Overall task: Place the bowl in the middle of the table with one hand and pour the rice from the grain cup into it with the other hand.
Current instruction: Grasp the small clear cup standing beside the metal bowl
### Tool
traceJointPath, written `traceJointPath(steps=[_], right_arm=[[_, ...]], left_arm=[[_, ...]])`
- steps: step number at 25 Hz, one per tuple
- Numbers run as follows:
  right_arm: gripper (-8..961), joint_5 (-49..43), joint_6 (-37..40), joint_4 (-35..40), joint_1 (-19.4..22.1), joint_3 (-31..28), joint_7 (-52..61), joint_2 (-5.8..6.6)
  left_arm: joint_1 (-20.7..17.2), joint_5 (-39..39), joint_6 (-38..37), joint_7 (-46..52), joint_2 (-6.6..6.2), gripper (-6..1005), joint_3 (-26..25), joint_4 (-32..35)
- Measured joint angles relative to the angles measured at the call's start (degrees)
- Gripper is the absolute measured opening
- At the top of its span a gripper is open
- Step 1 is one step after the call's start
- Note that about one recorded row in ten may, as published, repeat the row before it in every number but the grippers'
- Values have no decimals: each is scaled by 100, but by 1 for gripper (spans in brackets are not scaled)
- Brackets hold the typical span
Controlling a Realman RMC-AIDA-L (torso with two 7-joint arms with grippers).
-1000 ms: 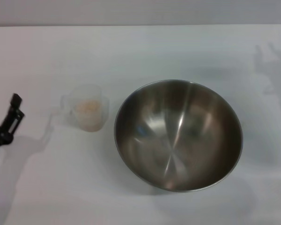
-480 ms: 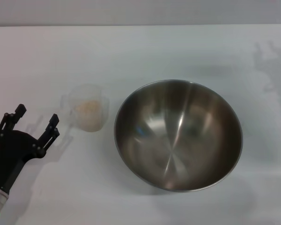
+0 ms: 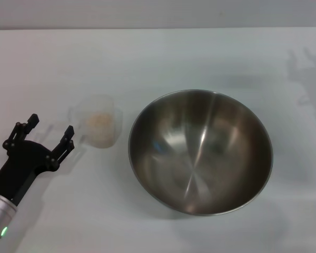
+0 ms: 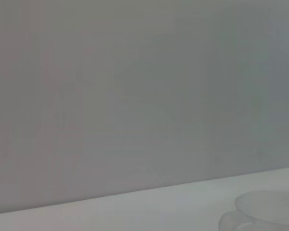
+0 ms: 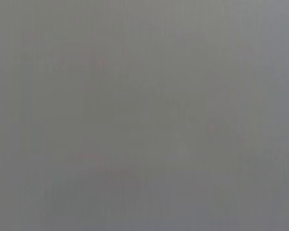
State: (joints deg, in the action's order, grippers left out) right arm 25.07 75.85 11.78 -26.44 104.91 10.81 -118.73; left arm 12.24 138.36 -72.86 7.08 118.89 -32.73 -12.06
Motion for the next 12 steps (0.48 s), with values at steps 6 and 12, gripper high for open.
traceJointPath(steps=[6, 12], right_arm=[[357, 0, 0, 0, 1, -7, 0, -2], [357, 0, 10, 0, -1, -9, 0, -2]], left_arm=[[191, -33, 320, -213, 3, 709, -43, -39], [356, -38, 525, -217, 3, 707, -164, 4]])
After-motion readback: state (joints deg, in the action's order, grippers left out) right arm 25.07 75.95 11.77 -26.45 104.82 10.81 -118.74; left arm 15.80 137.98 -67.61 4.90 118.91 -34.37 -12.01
